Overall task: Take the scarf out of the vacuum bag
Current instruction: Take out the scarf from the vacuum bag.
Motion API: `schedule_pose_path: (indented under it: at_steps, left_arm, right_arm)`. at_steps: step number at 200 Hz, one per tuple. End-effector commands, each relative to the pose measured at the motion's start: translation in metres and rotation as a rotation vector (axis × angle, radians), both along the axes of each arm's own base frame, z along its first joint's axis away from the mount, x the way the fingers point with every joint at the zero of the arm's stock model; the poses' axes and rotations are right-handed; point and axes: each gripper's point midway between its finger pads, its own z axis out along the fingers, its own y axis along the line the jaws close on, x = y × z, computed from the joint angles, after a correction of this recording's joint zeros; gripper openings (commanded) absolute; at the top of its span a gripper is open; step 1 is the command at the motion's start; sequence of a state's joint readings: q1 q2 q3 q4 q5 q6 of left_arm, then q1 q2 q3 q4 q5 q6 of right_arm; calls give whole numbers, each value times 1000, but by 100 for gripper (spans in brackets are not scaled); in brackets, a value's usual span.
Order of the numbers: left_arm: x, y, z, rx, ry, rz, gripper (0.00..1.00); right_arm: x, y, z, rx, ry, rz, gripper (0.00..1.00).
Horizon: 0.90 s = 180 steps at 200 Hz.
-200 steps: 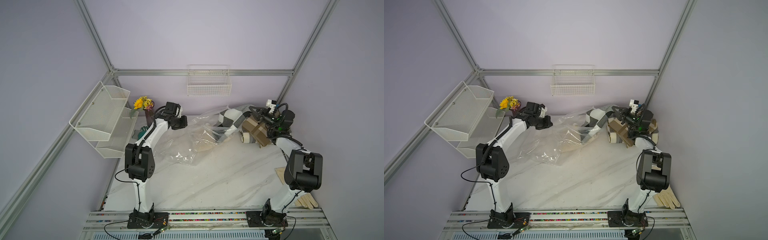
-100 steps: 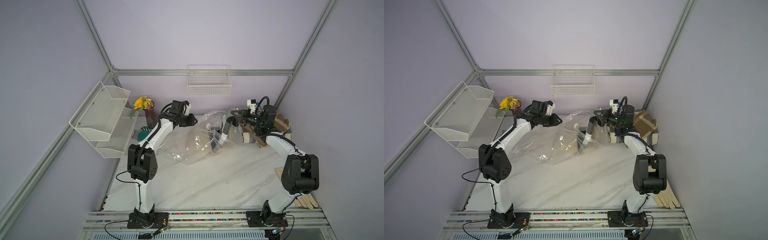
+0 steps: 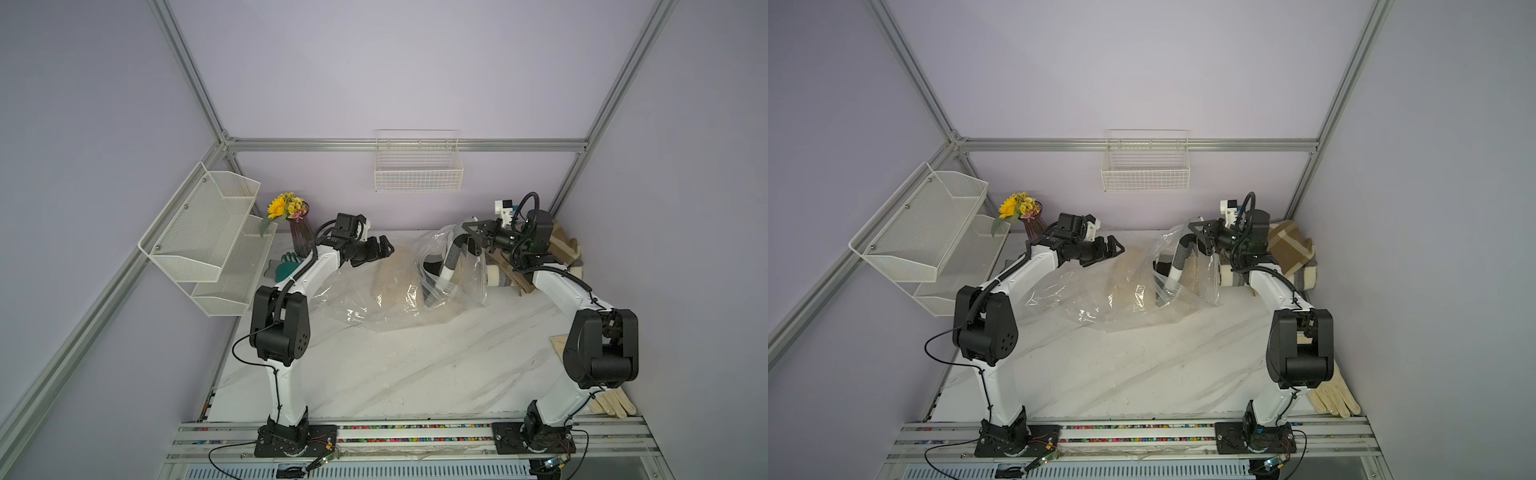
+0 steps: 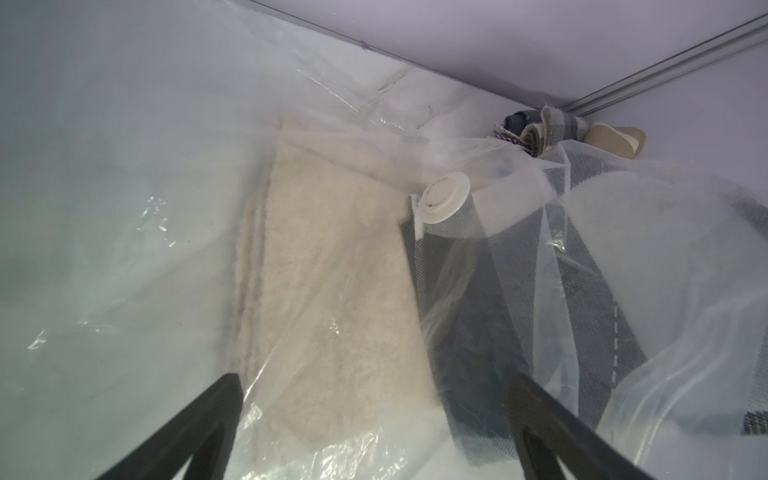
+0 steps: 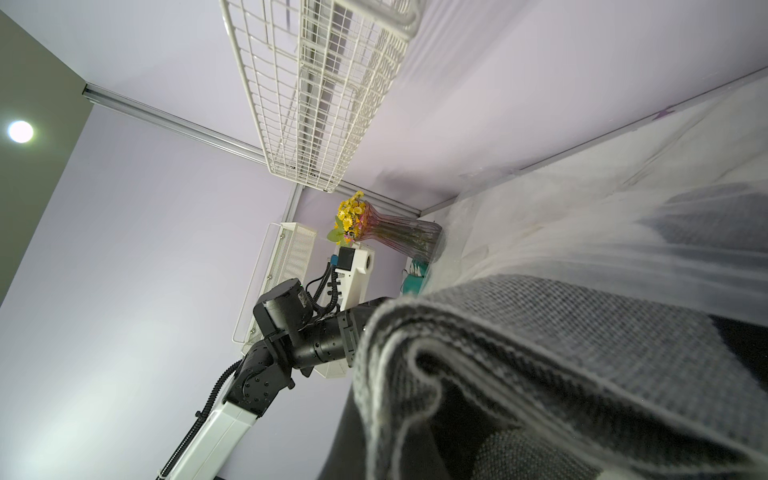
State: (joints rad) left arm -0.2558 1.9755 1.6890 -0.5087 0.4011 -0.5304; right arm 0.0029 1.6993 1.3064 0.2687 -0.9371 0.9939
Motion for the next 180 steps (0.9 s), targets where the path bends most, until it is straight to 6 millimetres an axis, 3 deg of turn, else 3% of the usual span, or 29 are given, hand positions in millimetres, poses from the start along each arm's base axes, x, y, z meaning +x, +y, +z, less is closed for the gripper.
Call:
schedule_pose_path:
  at_steps: [1,105,142,180]
  left_arm:
    - [3,-1,-10,-49,36,10,100]
    - [4,35,-120,-48,317,140,100]
    - [8,50,-132,-63,341,191,100]
    - [13,67,-143,-87,370,246,100]
  right_arm:
    - [-7,2,44,6,-139,20,0]
    - [-8,3,56,-7,-162,31,0]
    - [-3,-3,57,-16,-157,16,0]
    - [0,-34,60,-46,-159,-60,0]
